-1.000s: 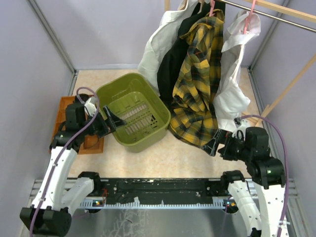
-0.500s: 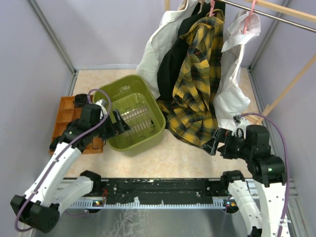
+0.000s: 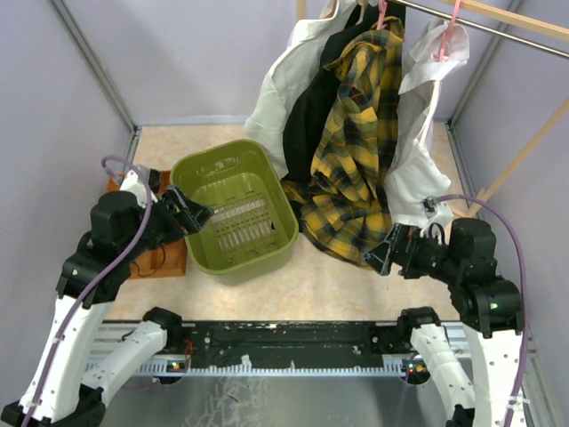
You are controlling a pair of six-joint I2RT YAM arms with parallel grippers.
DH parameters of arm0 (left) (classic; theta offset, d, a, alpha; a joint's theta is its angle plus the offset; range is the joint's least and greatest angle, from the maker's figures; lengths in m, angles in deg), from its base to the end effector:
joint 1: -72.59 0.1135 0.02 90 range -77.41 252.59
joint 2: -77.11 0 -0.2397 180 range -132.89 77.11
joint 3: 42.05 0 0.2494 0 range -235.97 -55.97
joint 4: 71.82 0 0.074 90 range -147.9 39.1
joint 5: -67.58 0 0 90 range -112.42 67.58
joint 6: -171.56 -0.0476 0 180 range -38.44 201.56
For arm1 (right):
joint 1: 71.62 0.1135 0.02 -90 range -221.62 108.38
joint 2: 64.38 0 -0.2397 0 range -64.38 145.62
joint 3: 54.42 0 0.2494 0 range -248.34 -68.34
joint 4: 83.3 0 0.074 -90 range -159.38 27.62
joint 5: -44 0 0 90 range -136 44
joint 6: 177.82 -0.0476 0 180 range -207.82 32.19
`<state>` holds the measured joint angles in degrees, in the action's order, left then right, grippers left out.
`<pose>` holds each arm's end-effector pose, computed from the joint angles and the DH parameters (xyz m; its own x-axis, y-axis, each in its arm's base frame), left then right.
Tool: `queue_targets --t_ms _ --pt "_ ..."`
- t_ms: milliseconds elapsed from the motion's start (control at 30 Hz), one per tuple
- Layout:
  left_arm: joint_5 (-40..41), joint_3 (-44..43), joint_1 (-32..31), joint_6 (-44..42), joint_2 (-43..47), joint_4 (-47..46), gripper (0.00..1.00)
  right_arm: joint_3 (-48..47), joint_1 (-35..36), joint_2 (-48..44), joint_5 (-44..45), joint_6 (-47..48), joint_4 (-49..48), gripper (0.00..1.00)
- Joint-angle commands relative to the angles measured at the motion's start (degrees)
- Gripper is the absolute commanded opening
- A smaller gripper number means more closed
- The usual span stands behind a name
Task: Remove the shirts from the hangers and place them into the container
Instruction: Move the bin to the center of the board.
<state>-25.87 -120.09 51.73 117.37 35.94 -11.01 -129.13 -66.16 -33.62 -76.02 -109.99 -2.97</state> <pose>0.1393 -0.0561 0.3716 -0.5455 -0.4171 -0.7269 0.1081 0.8251 -0.5546 0.0837 0.0319 0.3408 -0.7292 0.2585 -0.6336 -0.2248 0.7840 0.5786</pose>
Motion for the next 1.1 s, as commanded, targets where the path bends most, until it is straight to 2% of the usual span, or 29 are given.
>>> queue_targets --t_ms 0,100,267,333,467,633,733,867,1067 --pt "13.0 -1.2 -0.1 4.2 1.3 13.8 0.99 -2.5 -0.2 0.4 -1.1 0.9 -2.4 0.99" --pt "15.3 3.0 -0.1 5.4 3.9 16.5 0.99 -1.9 -0.2 0.2 -0.2 0.9 -1.6 0.99" --pt "7.2 10.5 -0.1 4.4 3.4 11.7 0.99 0.0 -0.1 0.6 0.6 1.0 -2.1 0.99" --pt "7.8 11.7 -0.1 3.0 1.4 11.1 0.99 0.1 -0.2 1.4 -1.9 1.6 -1.7 0.99" --pt "10.2 11.6 -0.1 0.5 -3.3 10.5 0.99 0.2 -0.2 2.3 -6.1 4.6 0.5 0.99" --pt "14.3 10.9 -0.1 -4.6 -7.0 8.6 0.97 1.0 -0.2 1.0 -15.6 6.8 0.6 0.99" --pt "19.0 9.2 0.1 -5.9 -10.0 10.4 0.95 1.1 -0.2 0.0 -19.9 6.3 0.3 0.99" --pt "28.2 4.8 0.1 -4.2 -13.2 15.7 0.97 1.0 0.3 -0.8 -19.7 7.8 3.3 0.99" --pt "22.3 5.8 2.9 -7.7 -13.3 10.7 0.99 1.9 0.5 3.4 -17.6 6.6 2.6 0.99"
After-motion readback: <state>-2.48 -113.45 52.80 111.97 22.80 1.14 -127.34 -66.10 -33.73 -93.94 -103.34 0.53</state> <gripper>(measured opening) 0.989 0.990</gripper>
